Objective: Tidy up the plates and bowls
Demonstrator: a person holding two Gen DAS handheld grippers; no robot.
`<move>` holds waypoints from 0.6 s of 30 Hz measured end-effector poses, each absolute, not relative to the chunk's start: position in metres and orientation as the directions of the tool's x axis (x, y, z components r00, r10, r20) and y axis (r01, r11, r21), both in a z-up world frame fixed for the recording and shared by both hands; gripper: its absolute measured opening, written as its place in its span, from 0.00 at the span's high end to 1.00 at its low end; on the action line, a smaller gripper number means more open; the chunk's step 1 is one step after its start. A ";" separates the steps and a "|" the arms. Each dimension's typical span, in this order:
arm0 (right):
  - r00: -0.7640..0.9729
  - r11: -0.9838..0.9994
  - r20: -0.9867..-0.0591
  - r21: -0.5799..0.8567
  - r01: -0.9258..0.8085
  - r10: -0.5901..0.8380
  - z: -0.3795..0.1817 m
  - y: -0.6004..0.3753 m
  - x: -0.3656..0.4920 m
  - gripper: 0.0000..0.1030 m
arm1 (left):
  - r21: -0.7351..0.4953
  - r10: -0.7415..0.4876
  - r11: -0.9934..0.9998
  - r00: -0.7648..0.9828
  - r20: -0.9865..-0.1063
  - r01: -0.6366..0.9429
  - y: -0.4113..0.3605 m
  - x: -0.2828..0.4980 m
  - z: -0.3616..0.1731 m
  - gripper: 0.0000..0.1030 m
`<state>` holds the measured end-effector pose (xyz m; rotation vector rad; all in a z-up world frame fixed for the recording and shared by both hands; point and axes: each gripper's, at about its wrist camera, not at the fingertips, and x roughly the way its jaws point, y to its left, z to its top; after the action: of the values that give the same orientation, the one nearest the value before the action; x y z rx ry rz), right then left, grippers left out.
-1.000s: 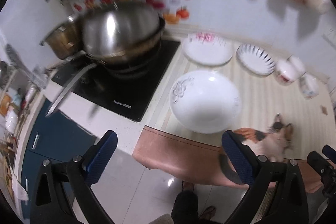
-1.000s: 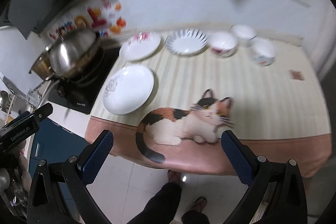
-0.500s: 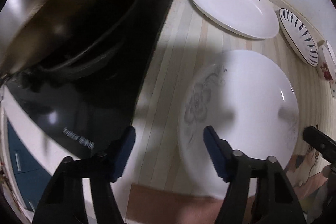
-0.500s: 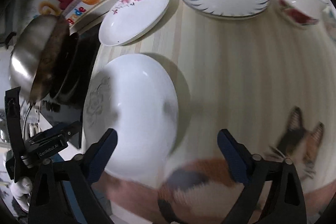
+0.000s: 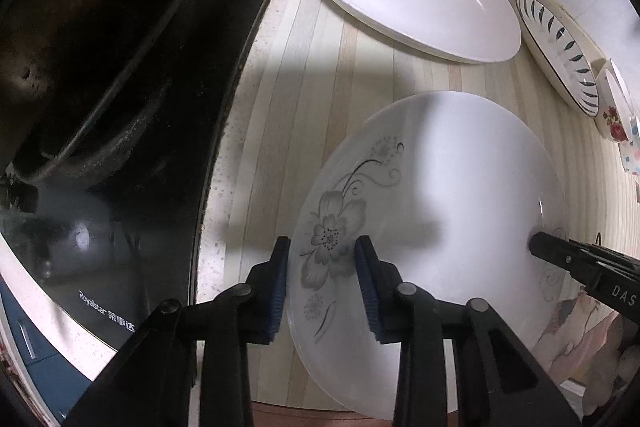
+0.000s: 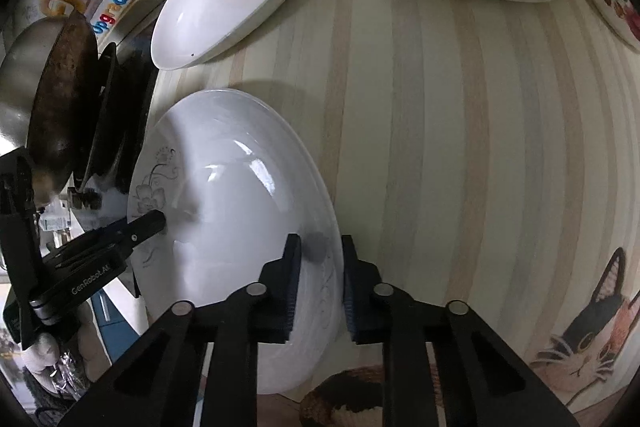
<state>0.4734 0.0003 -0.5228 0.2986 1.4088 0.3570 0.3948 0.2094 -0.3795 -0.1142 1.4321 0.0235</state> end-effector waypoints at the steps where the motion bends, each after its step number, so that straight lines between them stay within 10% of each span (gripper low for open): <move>1: 0.120 0.906 -0.898 0.418 -0.066 0.423 -0.524 0.000 0.475 0.82 | -0.062 -0.050 0.994 0.136 -0.989 -0.088 0.209 0.393 -0.378 0.71; 18: 0.108 0.881 -0.875 0.464 -0.095 0.472 -0.498 -0.057 0.460 0.82 | -0.068 -0.050 0.993 0.187 -0.981 -0.091 0.174 0.399 -0.340 0.71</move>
<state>0.4605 -0.0572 -0.4982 0.3251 1.4077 0.4278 0.3994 0.1745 -0.3395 -0.1206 1.3838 0.0289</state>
